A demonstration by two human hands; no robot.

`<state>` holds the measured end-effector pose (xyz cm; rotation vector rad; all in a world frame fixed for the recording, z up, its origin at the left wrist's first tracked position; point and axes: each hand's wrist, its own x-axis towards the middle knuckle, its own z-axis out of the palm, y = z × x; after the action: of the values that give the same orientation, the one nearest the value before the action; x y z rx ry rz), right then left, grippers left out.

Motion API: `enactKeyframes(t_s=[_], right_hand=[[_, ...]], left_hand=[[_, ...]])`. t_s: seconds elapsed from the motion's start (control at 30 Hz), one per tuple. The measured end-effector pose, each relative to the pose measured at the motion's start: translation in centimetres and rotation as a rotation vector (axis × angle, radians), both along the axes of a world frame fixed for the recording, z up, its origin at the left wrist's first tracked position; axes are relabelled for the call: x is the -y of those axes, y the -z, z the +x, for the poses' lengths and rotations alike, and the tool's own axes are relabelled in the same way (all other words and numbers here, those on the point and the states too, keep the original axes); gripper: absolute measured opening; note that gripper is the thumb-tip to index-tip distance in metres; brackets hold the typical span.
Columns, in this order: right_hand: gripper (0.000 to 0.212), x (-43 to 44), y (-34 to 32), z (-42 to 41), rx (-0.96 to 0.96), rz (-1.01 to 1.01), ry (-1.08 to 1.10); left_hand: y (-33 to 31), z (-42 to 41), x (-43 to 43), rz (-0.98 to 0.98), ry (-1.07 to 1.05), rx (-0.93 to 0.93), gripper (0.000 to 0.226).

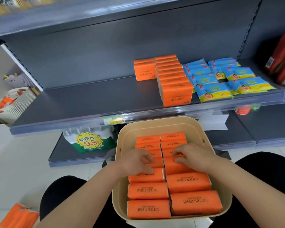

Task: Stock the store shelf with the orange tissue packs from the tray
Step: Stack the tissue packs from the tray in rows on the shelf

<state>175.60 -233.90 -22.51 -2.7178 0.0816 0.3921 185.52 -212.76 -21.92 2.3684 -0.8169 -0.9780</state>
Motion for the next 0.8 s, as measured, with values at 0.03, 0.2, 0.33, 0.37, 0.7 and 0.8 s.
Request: enactKeyframes(t_s=[0.03,0.2,0.33,0.37,0.7,0.8], right_hand=[[0.029,0.1,0.1,0.2,-0.005,0.009,0.018],[0.048,0.4,0.5,0.5,-0.109,-0.015,0.013],[0.043,0.6,0.6,0.5,-0.087,-0.065,-0.004],[0.043,0.7,0.6,0.4,-0.064,-0.068,0.009],[0.046,1.2,0.7,-0.3,0.162,-0.181,0.082],[0.047,1.1,0.5,-0.6,0.175,-0.189,0.079]], left_hand=[[0.2,0.1,0.0,0.003,0.007,0.008,0.037],[0.4,0.3,0.0,0.055,0.026,-0.024,0.046],[0.4,0.4,0.2,0.094,0.085,-0.002,0.037],[0.5,0.5,0.4,0.095,0.082,0.04,0.032],[0.9,0.7,0.9,0.202,0.185,0.28,0.046],[0.7,0.6,0.8,0.165,0.135,0.329,0.043]])
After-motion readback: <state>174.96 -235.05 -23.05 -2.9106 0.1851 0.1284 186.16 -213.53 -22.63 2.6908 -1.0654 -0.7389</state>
